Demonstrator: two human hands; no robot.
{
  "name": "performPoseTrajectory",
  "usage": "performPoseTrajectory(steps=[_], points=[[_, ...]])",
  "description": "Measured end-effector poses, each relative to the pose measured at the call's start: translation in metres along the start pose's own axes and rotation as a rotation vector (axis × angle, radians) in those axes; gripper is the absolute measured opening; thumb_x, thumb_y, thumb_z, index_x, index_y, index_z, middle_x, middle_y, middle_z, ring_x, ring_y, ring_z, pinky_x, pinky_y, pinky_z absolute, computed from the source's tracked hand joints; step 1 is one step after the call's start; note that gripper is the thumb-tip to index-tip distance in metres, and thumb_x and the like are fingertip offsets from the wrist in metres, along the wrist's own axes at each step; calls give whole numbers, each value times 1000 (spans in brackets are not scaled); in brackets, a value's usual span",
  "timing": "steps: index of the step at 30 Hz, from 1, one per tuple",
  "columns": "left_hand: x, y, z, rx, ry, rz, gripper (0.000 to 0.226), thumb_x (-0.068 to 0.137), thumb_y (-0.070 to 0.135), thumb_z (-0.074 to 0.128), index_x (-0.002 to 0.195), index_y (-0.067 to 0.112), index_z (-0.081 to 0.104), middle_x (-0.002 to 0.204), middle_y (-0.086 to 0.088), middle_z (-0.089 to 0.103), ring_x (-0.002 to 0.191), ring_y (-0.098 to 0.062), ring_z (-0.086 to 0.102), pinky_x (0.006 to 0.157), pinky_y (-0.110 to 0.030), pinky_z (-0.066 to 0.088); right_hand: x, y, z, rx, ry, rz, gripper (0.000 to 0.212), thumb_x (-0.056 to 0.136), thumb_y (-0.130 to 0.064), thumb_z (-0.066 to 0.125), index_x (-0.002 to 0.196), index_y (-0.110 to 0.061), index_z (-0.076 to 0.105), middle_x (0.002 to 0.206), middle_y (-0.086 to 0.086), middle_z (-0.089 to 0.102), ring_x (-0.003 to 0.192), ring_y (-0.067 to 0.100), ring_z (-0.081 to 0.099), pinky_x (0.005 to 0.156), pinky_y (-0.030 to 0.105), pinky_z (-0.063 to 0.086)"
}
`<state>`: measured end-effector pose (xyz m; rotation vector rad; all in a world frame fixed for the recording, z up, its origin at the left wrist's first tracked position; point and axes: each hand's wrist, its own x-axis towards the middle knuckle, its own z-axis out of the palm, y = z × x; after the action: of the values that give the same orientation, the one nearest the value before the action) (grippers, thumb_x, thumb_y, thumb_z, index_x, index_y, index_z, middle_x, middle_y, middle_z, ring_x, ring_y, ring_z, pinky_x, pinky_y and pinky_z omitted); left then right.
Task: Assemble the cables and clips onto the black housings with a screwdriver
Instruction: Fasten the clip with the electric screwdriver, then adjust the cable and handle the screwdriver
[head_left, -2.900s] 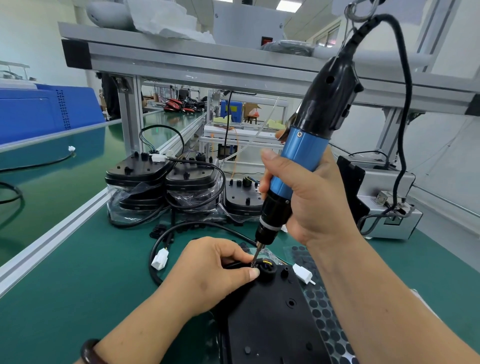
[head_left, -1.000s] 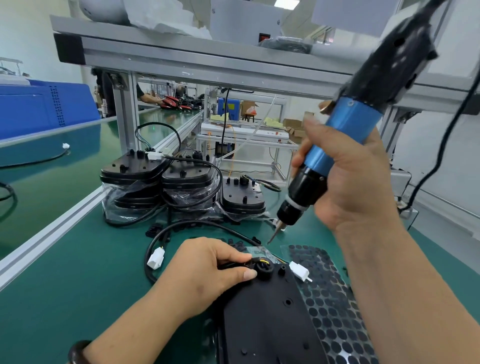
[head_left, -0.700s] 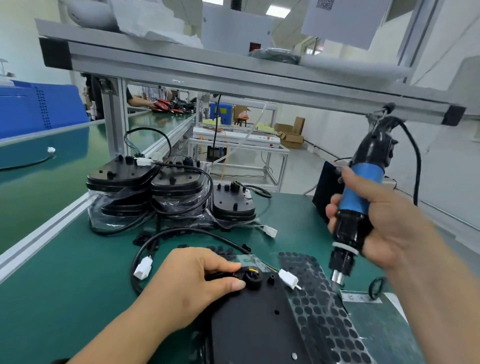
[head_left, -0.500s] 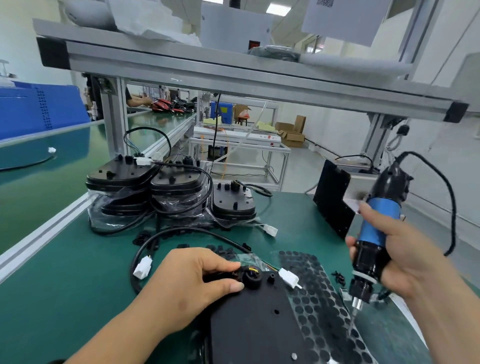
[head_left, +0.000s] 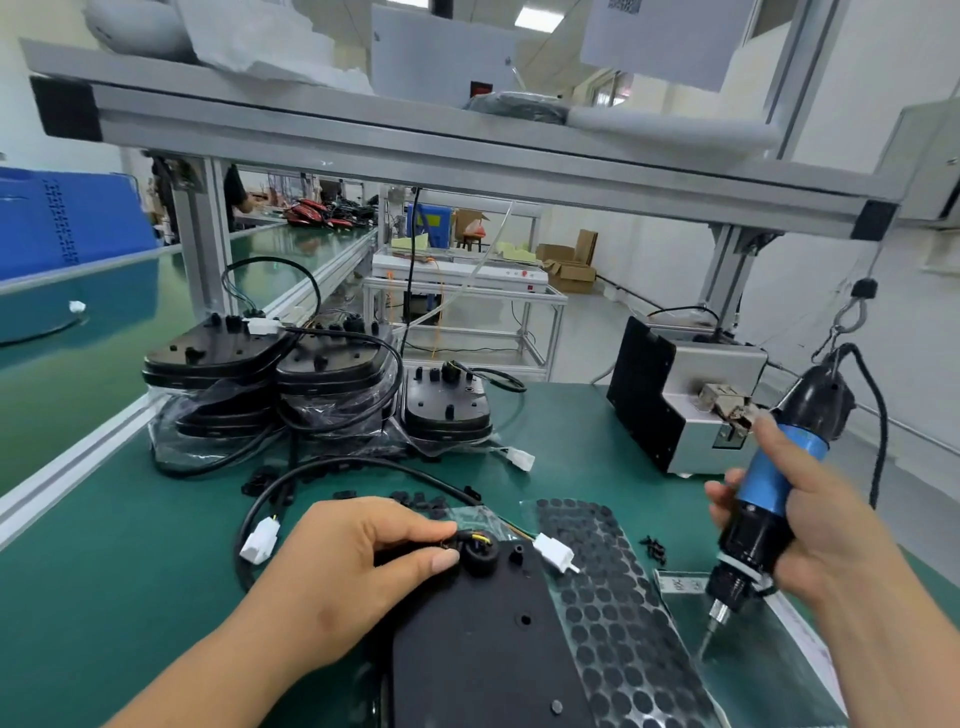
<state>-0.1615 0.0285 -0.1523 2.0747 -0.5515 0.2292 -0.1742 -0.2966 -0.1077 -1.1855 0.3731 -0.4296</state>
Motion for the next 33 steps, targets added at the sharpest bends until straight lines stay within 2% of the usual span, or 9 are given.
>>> performPoseTrajectory(steps=[5, 8, 10, 14, 16, 18, 22, 26, 33], points=[[0, -1, -1, 54, -9, 16, 32, 63, 58, 66, 95, 65, 61, 92, 35, 66, 90, 13, 62, 87, -17, 51, 4, 6, -5, -238, 114, -56, 58, 55, -64, 75, 88, -19, 57, 71, 9, 62, 57, 23, 63, 61, 36, 52], [0, -1, 0, 56, -1, 17, 33, 70, 46, 75, 95, 62, 62, 92, 34, 67, 91, 11, 63, 88, -20, 51, 9, 4, -15, -687, 223, -124, 81, 55, -86, 61, 78, -8, 58, 76, 15, 62, 66, 28, 57, 73, 43, 50], [0, -2, 1, 32, 5, 15, 33, 72, 35, 80, 93, 56, 66, 90, 29, 69, 90, 6, 65, 89, -25, 52, 10, -4, -20, -1038, 267, -198, 90, 59, -90, 45, 64, -2, 61, 63, 17, 63, 59, 29, 59, 62, 37, 47], [2, -4, -2, -3, -10, -7, 31, 70, 33, 82, 92, 51, 69, 89, 22, 71, 88, 0, 66, 87, -26, 52, 3, -27, -18, -1476, 367, -516, 62, 79, -66, 50, 54, -12, 65, 52, 10, 60, 56, 29, 59, 57, 33, 45], [4, -4, -3, -5, -31, -21, 29, 70, 30, 83, 89, 48, 71, 88, 21, 71, 87, 0, 66, 84, -20, 52, -20, -28, 7, -1346, 214, -806, 31, 80, -52, 55, 68, -29, 70, 69, -4, 70, 69, 21, 62, 66, 33, 49], [8, -2, -4, -31, -63, -40, 21, 71, 24, 83, 82, 41, 75, 85, 23, 71, 81, 4, 66, 76, -11, 50, -57, -14, 51, -1129, -259, -976, 12, 81, -41, 63, 81, -35, 73, 79, -22, 70, 75, 0, 63, 65, 21, 50], [14, 4, -10, -104, -187, -49, 20, 76, 13, 79, 75, 33, 74, 77, 15, 73, 69, 4, 64, 68, -11, 47, -87, 30, 110, -1158, -949, -993, 18, 86, -13, 63, 97, -21, 75, 89, -6, 69, 85, 7, 62, 79, 25, 50], [17, 4, -12, -167, -240, -74, 27, 78, 6, 77, 74, 33, 75, 76, 5, 74, 68, -2, 64, 68, -16, 50, -71, 43, 120, -1184, -1027, -946, 26, 89, -6, 57, 105, -17, 73, 95, 3, 65, 93, 17, 58, 85, 35, 46], [21, 0, -13, -186, -286, -92, 24, 76, 14, 80, 82, 37, 75, 82, 7, 75, 73, -1, 66, 70, -15, 51, -62, 52, 114, -1110, -1000, -939, 17, 90, -12, 62, 96, -19, 76, 88, -8, 57, 82, 3, 53, 74, 16, 44]])
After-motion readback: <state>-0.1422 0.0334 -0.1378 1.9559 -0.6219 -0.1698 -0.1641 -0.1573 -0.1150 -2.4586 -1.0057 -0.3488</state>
